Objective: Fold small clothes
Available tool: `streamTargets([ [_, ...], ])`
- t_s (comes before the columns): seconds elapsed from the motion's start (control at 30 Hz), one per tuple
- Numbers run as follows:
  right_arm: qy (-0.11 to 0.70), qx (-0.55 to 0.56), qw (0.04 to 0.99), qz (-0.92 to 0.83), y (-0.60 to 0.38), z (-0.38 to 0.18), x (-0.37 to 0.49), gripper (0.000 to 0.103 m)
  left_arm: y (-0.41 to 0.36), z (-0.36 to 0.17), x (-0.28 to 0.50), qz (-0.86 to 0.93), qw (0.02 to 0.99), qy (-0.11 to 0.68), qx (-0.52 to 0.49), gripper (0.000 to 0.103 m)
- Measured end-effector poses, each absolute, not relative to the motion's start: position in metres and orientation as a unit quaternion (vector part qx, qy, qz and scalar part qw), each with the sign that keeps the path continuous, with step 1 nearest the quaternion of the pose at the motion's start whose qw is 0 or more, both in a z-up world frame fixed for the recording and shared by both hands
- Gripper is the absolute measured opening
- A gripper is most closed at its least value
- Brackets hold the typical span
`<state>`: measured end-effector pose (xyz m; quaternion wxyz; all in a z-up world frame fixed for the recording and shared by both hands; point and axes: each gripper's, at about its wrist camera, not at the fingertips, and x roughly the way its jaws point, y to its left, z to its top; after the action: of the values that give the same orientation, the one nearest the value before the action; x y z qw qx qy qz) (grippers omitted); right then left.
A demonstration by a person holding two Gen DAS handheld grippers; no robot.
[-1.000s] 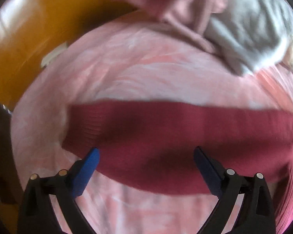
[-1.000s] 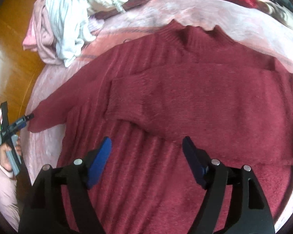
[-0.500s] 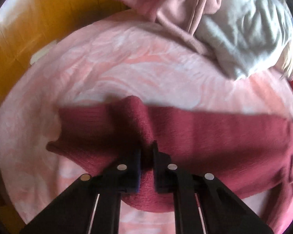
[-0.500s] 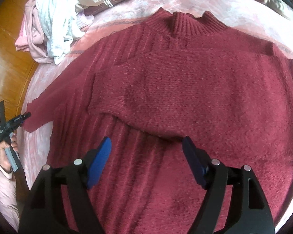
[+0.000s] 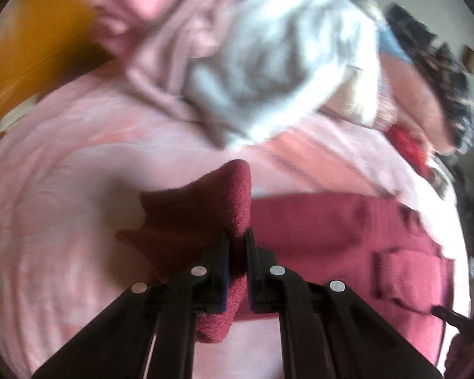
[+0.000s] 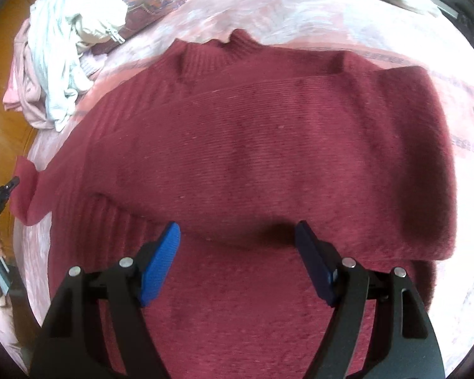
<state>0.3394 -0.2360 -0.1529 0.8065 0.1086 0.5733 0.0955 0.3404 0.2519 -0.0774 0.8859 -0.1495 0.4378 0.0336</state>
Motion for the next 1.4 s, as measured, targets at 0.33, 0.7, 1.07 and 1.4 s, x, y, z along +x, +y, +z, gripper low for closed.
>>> streamTargets([
  [0.33, 0.567, 0.093, 0.812, 0.098, -0.256, -0.153, 0.330, 0.075, 0.063, -0.081, 0.348, -0.142, 0.877, 0.449, -0.097, 0.008],
  [0.7, 0.567, 0.103, 0.811, 0.103, -0.273, -0.161, 0.325, 0.077, -0.022, -0.152, 0.353, -0.163, 0.846, 0.505, -0.058, 0.014],
  [1.07, 0.570, 0.143, 0.794, 0.156, -0.226, -0.149, 0.337, 0.079, 0.072, -0.094, 0.351, -0.097, 0.879, 0.465, -0.034, 0.065],
  [1.4, 0.570, 0.148, 0.782, 0.202, -0.141, -0.151, 0.367, 0.073, 0.121, -0.146, 0.371, -0.020, 0.856, 0.515, -0.023, 0.058],
])
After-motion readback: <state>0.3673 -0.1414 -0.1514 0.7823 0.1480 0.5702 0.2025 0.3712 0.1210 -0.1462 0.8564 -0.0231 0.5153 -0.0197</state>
